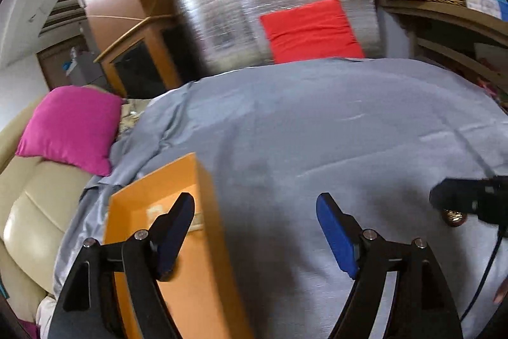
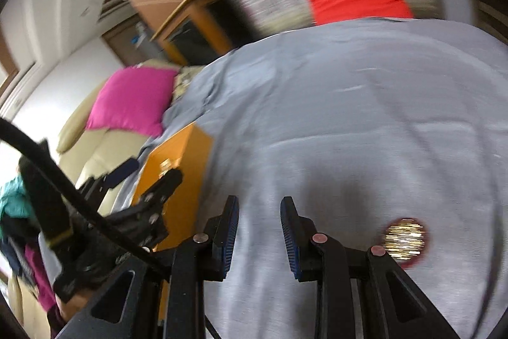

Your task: Organize jewelry

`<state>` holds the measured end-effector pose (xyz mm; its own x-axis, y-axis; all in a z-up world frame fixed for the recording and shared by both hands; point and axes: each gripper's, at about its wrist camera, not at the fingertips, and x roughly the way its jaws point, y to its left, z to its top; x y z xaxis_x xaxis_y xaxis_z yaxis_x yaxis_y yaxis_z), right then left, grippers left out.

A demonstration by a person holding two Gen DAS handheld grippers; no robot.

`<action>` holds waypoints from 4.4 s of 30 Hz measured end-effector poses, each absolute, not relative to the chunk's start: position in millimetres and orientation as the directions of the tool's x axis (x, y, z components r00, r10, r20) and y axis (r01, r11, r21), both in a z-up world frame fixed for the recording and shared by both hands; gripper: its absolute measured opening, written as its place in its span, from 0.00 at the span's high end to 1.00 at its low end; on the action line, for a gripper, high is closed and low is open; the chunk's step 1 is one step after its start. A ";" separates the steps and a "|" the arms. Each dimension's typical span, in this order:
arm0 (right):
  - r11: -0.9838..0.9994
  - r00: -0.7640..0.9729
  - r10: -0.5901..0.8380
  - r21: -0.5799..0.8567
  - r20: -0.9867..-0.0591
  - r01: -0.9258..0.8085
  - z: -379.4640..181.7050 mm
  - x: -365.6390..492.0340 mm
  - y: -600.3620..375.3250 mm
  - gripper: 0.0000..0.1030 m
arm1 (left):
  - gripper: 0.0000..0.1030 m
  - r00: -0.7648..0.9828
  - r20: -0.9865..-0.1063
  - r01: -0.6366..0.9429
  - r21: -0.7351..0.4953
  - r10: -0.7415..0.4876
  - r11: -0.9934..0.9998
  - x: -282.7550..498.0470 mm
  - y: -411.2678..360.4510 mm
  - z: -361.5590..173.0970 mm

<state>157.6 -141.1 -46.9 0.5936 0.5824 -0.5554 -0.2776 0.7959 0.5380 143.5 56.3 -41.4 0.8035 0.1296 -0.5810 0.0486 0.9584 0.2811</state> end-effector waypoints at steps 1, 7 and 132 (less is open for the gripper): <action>0.800 0.602 0.572 0.539 -0.557 -0.262 -46.6 157.7 -150.8 0.71 | 0.23 0.803 -0.584 0.056 0.280 0.123 0.958 142.6 47.9 -42.3; 0.813 0.618 0.520 0.565 -0.590 -0.144 -54.2 159.6 -209.1 0.71 | 0.23 0.774 -0.631 0.133 0.242 0.052 0.961 144.9 4.4 -58.5; 0.770 0.573 0.491 0.634 -0.657 0.067 -96.2 176.2 -239.0 0.92 | 0.62 0.625 -0.726 0.397 -0.018 -0.285 0.918 147.1 -37.1 -93.3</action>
